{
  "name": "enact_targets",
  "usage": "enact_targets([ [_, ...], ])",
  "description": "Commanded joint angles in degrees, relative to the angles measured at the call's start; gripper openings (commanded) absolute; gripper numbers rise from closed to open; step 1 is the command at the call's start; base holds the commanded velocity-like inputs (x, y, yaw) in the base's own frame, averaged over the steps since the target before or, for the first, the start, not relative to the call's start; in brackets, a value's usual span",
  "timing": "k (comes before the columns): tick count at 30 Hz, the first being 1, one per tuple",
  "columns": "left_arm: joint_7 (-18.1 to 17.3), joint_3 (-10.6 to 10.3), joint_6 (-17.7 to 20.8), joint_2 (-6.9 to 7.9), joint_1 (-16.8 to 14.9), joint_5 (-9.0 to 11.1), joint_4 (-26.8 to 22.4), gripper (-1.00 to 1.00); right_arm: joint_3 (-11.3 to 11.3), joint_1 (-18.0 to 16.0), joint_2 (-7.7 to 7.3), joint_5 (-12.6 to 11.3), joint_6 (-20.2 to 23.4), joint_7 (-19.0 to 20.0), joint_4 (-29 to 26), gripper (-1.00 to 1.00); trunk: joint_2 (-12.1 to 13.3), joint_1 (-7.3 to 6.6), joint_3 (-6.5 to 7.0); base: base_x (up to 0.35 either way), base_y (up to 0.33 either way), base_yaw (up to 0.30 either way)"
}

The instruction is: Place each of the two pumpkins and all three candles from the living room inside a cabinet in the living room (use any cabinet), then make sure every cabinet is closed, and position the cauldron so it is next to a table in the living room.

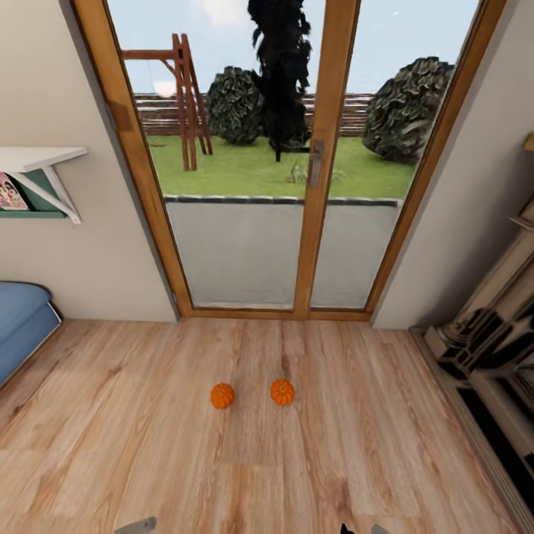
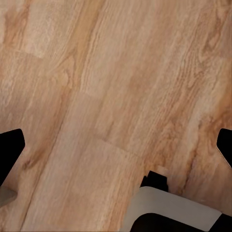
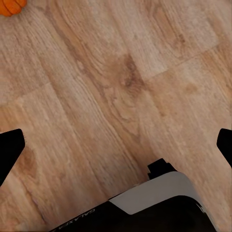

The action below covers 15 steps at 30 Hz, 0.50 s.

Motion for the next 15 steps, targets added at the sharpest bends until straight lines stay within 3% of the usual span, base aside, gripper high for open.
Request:
enact_targets([
  [1, 0.3, -0.5, -0.2, 0.04, 0.0, 0.4, 0.0, 1.0, 0.5, 0.0, 0.0, -0.2, -0.1, -0.4, 0.0, 1.0, -0.1, 0.05, -0.07, 0.32, 0.119, 0.0],
  [15, 0.3, -0.5, -0.2, 0.04, 0.0, 0.4, 0.0, 1.0, 0.5, 0.0, 0.01, -0.2, -0.1, -0.4, 0.0, 1.0, -0.1, 0.05, -0.07, 0.309, 0.136, 0.034],
])
